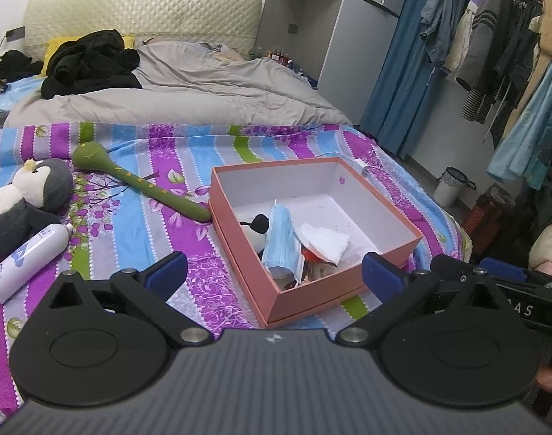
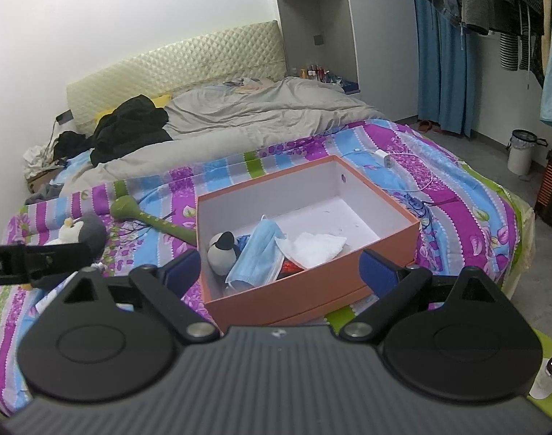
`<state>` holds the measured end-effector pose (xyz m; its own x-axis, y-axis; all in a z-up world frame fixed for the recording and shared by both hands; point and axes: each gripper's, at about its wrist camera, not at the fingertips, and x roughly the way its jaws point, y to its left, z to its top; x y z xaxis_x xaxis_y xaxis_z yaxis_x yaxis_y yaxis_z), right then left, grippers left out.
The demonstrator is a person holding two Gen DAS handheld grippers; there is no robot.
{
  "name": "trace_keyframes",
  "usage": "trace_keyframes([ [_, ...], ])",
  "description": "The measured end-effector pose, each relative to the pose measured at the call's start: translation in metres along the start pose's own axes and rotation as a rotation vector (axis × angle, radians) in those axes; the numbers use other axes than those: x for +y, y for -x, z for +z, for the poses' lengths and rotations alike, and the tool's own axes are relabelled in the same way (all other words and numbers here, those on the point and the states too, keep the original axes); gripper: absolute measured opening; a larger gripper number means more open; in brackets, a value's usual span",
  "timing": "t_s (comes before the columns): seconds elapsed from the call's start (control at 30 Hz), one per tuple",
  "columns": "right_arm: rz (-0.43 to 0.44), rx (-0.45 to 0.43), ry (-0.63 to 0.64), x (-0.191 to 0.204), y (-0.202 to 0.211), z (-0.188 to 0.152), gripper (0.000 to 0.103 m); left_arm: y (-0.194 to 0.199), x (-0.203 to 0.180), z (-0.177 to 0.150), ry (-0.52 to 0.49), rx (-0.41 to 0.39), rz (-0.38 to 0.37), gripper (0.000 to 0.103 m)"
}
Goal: Organize soft objects
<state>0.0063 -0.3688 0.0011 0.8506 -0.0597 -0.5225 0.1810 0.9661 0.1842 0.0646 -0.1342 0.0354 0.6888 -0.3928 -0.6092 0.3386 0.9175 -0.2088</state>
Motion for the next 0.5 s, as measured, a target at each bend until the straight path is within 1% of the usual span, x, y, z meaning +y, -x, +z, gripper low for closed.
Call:
trace_keyframes([
  [0.5,0.005,0.000,0.011,0.0009,-0.0015,0.0012,0.096,0.0035,-0.0021,-0.0009,-0.005,-0.007,0.001,0.103],
])
